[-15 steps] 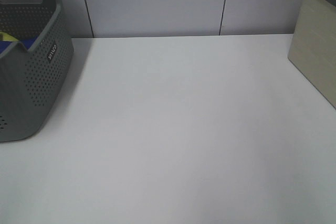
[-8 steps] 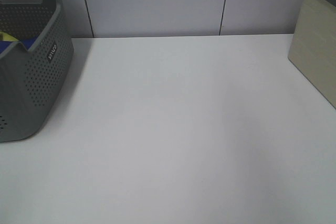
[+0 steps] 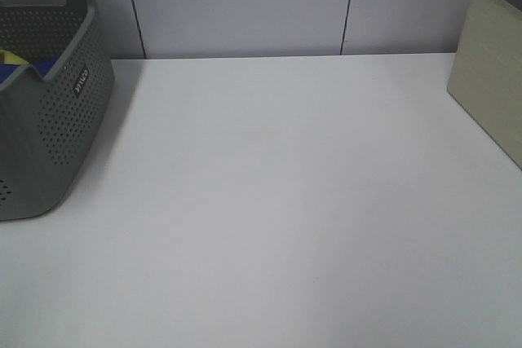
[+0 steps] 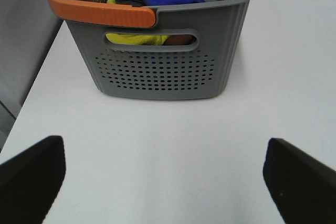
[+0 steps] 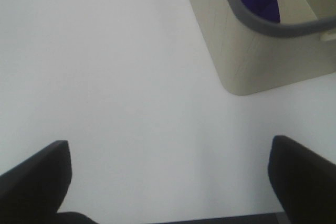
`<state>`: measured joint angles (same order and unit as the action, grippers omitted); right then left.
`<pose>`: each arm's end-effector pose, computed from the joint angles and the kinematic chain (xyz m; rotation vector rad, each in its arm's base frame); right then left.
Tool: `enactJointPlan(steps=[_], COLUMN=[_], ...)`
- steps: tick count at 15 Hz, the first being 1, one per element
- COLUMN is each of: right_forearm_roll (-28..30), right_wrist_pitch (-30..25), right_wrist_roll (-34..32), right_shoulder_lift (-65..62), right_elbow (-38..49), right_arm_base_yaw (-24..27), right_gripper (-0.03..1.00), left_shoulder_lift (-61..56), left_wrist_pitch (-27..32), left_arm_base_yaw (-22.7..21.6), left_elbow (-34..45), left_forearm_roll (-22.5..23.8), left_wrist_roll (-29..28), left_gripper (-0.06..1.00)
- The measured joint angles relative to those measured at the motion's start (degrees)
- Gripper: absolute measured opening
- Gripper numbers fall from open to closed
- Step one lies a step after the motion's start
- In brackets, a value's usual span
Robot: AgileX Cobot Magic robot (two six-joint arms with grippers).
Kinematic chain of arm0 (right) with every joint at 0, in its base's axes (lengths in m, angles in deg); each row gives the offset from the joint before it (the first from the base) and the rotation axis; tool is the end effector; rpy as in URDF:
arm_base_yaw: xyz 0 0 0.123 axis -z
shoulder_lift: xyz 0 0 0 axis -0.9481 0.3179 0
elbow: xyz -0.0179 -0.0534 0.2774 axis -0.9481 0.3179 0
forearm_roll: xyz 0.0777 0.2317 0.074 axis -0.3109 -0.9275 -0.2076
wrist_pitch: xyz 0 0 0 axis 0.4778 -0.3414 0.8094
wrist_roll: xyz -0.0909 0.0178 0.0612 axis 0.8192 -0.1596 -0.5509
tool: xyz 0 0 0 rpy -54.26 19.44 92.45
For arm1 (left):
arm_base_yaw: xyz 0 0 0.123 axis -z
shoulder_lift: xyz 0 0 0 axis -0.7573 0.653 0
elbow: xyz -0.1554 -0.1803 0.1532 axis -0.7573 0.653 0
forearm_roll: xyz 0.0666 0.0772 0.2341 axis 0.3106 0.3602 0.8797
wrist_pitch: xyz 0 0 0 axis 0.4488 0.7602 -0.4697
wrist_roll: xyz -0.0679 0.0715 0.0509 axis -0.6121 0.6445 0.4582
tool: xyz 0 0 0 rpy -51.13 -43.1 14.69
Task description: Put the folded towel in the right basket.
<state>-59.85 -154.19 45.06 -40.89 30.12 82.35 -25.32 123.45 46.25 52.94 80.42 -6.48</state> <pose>0.0844 -0.0091 0.3402 0.0709 2.2991 -0.0764 0.0180 -0.0001 0.2713 -0.0277 2.0227 0.0362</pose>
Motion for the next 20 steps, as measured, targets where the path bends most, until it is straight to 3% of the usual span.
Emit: enactJointPlan(steps=[3, 5, 8, 10, 15, 20], right_forearm_roll=[-0.06, -0.06, 0.0, 0.11, 2.92, 2.98], right_wrist_pitch=[-1.32, -3.55, -3.55, -0.57, 0.63, 1.09], right_wrist_roll=[0.52, 0.57, -0.11, -0.8, -5.27, -5.5], right_shoulder_lift=[-22.0, -29.05, -30.02, -30.02, -30.02, -30.02], right_elbow=[10.89, 14.27, 17.07, 20.45, 21.31, 21.31], right_arm_base_yaw=[0.0, 0.0, -1.32, -3.55, -3.55, -3.55], right_gripper=[0.98, 0.98, 0.98, 0.98, 0.98, 0.98], left_shoulder_lift=[0.0, 0.0, 0.0, 0.0, 0.0, 0.0], left_wrist_pitch=[0.0, 0.0, 0.0, 0.0, 0.0, 0.0], left_arm_base_yaw=[0.0, 0.0, 0.0, 0.0, 0.0, 0.0], left_elbow=[0.0, 0.0, 0.0, 0.0, 0.0, 0.0], left_forearm_roll=[0.0, 0.0, 0.0, 0.0, 0.0, 0.0], left_wrist_roll=[0.0, 0.0, 0.0, 0.0, 0.0, 0.0], left_gripper=[0.99, 0.99, 0.99, 0.99, 0.99, 0.99])
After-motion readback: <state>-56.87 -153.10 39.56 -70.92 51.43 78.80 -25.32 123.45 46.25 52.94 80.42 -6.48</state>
